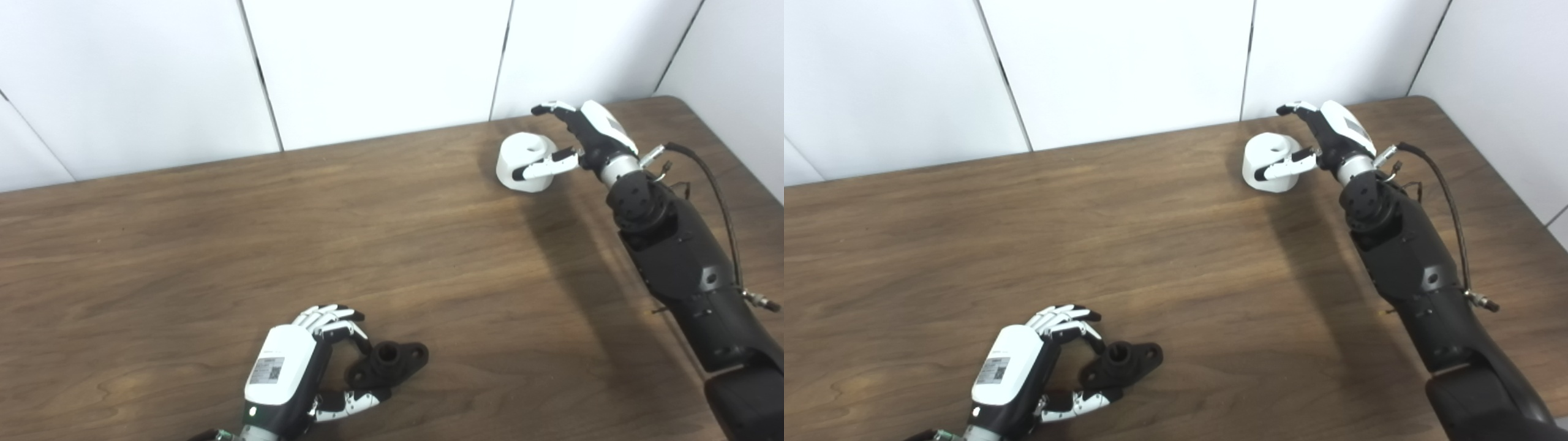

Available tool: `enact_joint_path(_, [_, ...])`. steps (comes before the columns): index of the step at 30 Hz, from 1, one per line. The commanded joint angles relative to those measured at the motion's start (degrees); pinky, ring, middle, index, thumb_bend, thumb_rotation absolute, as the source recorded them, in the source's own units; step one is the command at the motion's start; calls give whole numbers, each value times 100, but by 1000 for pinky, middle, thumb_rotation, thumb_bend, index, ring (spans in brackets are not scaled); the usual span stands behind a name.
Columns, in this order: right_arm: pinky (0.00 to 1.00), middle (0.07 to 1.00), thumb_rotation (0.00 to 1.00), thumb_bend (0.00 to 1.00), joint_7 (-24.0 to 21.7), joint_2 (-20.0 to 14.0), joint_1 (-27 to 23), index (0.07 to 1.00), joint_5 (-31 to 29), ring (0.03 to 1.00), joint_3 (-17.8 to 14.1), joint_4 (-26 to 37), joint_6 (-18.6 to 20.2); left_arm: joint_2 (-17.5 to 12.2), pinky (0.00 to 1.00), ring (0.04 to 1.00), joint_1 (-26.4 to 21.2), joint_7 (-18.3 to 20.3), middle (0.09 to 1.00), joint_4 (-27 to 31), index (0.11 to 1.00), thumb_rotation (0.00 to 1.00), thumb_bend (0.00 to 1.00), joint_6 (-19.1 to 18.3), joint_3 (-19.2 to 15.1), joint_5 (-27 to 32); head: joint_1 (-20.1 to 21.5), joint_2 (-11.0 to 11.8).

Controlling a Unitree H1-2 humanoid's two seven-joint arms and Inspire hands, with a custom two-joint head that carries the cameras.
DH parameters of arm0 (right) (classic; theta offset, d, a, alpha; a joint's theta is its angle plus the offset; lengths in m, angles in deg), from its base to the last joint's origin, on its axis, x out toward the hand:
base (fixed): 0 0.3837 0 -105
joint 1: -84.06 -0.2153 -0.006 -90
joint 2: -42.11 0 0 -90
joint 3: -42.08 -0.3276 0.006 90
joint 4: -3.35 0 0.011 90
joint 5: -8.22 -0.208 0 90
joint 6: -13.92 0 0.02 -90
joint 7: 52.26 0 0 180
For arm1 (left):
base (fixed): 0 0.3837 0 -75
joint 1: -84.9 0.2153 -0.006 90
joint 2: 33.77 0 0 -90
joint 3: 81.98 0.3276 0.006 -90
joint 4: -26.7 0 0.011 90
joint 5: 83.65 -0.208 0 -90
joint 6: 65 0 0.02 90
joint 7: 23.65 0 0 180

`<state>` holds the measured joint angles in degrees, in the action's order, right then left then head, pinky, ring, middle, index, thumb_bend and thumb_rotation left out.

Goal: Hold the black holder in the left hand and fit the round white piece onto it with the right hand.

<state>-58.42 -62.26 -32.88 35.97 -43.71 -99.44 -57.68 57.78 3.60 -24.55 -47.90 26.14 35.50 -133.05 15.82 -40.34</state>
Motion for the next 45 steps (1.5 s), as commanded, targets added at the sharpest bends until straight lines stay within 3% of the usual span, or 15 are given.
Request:
enact_joint_path(1, [887,935,294,943,9,-186,-259,831,82,960,11,94,-37,-109,834,826,237,409,768,-160,487,43,518,-131,44,-31,-14,-4])
enact_joint_path(12, [891,945,279,932,-25,-140,-226,721,12,971,-5,52,40,-69,836,827,247,446,770,-105,487,44,518,-171,50,-91,-46,11])
enact_joint_path(25, [891,935,260,907,2,-182,-178,676,26,969,28,6,-129,-49,830,825,284,452,768,-39,487,44,517,-150,40,-84,-74,6])
enact_joint_path(39, [876,896,208,857,230,-146,-108,615,-22,946,-37,-79,-544,-3,839,830,313,582,771,62,487,43,517,-232,54,-142,-117,-7])
enact_joint_path(42, [857,873,193,831,317,-147,-99,593,20,927,-26,-121,-672,8,842,831,317,590,772,70,487,43,517,-227,53,-153,-125,-7])
enact_joint_path(43, [857,868,178,764,363,-146,-94,569,19,923,-27,-149,-744,13,841,830,318,597,771,74,487,43,517,-233,54,-167,-133,-7])
enact_joint_path(44, [857,862,158,623,411,-141,-90,522,11,919,-33,-179,-806,17,841,830,320,600,771,75,487,44,517,-236,55,-175,-133,-7])
enact_joint_path(45, [858,858,150,575,463,-130,-85,506,6,916,-44,-209,-860,23,841,830,322,604,771,77,487,44,517,-237,53,-180,-137,-13])
